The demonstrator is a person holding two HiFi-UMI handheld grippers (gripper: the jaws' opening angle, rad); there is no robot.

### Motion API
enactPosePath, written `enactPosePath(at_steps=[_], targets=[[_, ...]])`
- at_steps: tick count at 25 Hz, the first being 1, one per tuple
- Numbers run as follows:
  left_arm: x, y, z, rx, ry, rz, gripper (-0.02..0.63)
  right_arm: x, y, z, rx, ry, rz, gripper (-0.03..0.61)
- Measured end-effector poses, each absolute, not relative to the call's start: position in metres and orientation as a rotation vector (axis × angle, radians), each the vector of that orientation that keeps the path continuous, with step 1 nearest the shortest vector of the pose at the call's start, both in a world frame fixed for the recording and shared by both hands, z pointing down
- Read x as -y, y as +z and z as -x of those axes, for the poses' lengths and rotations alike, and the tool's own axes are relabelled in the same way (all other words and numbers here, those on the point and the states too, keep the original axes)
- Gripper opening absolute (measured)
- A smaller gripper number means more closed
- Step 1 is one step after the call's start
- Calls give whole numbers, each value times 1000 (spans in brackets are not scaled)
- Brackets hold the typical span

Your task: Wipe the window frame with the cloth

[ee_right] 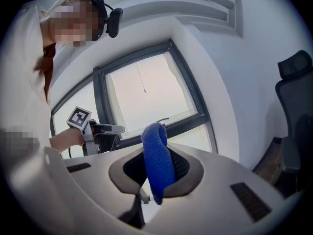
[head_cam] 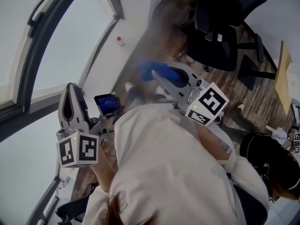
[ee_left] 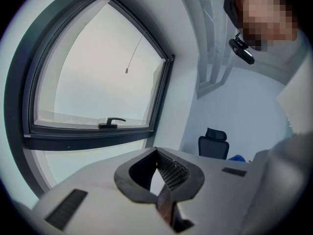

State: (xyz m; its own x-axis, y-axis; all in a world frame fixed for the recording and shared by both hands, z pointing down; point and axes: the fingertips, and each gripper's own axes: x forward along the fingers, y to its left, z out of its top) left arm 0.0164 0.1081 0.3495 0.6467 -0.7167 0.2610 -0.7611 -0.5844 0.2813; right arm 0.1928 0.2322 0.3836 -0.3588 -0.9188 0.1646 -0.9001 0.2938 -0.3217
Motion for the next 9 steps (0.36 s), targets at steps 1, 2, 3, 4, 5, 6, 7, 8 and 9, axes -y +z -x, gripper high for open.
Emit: enactPosePath(at_steps=[1, 2, 3, 4, 5, 6, 7, 8, 9], targets=[[-117, 348, -21, 1175, 164, -2503, 5, -242, 382, -198, -2485, -557, 1754, 43], [-126, 346, -26, 1178, 160, -2505, 5, -252, 382, -203, -2487, -552, 1757, 43], [-135, 345, -31, 1179, 156, -2508, 5, -262, 381, -208, -2491, -547, 1758, 43], [-144, 344, -37, 1179, 153, -2510, 5, -272, 381, -213, -2498, -544, 1759, 43], [-154, 345, -43, 1179, 150, -2510, 5, -281, 382, -218, -2506, -542, 1759, 43], [-163, 346, -49, 1178, 147, -2509, 5, -290, 383, -223, -2512, -541, 1759, 43], [-172, 348, -55, 1177, 145, -2505, 5, -299, 385, -228, -2517, -540, 1758, 43], [-182, 351, -62, 1175, 144, -2502, 6, -308, 387, -234, -2520, -541, 1758, 43], [-191, 353, -68, 1174, 143, -2498, 5, -316, 389, -239, -2522, -541, 1757, 43]])
